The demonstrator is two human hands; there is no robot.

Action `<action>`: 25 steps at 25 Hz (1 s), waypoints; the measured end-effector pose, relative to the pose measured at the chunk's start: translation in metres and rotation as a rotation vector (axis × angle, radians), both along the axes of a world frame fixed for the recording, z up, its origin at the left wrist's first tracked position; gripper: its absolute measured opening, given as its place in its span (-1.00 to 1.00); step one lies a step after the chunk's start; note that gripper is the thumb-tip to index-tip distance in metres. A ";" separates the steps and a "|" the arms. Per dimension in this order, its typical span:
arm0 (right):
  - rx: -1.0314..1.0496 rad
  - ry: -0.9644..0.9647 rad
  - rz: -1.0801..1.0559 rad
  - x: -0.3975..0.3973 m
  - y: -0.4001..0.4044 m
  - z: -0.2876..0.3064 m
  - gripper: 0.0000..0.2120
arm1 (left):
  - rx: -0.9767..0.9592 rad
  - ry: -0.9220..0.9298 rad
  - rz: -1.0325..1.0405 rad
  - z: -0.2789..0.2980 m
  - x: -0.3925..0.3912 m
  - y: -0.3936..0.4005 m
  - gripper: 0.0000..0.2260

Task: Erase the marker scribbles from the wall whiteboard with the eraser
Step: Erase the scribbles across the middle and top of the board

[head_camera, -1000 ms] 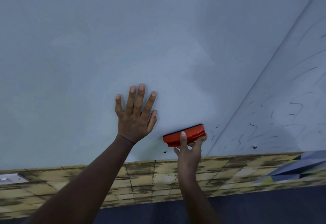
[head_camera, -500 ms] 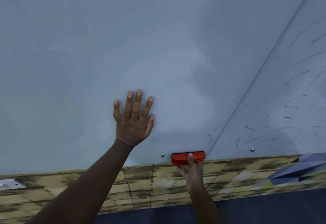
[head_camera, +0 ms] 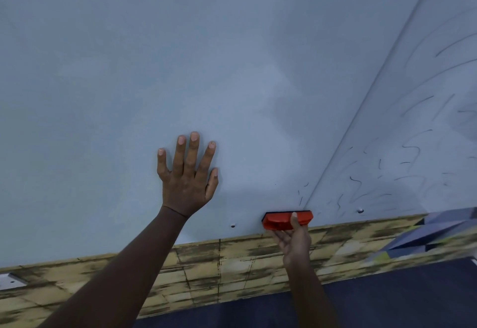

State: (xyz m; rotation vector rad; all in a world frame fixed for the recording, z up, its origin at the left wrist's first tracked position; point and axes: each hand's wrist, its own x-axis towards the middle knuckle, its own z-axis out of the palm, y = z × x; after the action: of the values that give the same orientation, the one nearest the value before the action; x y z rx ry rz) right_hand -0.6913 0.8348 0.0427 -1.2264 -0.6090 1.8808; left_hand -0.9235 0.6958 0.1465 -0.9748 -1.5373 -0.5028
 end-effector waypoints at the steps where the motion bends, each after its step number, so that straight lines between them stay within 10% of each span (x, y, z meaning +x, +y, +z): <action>1: 0.045 -0.006 -0.034 -0.001 0.000 0.013 -0.44 | 0.002 0.005 0.002 -0.001 -0.001 0.001 -0.36; 6: 0.438 -0.080 -0.107 -0.023 -0.028 0.079 -0.21 | 0.010 0.008 0.005 -0.004 -0.001 0.001 -0.37; 15: 1.407 -0.942 0.145 -0.061 -0.095 0.091 -0.19 | -0.018 0.002 0.012 -0.003 0.000 0.000 -0.29; 25: 0.629 -0.463 -0.105 0.001 0.010 0.082 -0.13 | -0.001 0.015 -0.005 -0.006 -0.001 0.002 -0.36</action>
State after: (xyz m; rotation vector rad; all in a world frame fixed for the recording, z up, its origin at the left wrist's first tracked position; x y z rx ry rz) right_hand -0.6904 0.8445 0.1250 -1.2230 -1.2442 1.1679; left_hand -0.9240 0.6974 0.1402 -0.9814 -1.5223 -0.4965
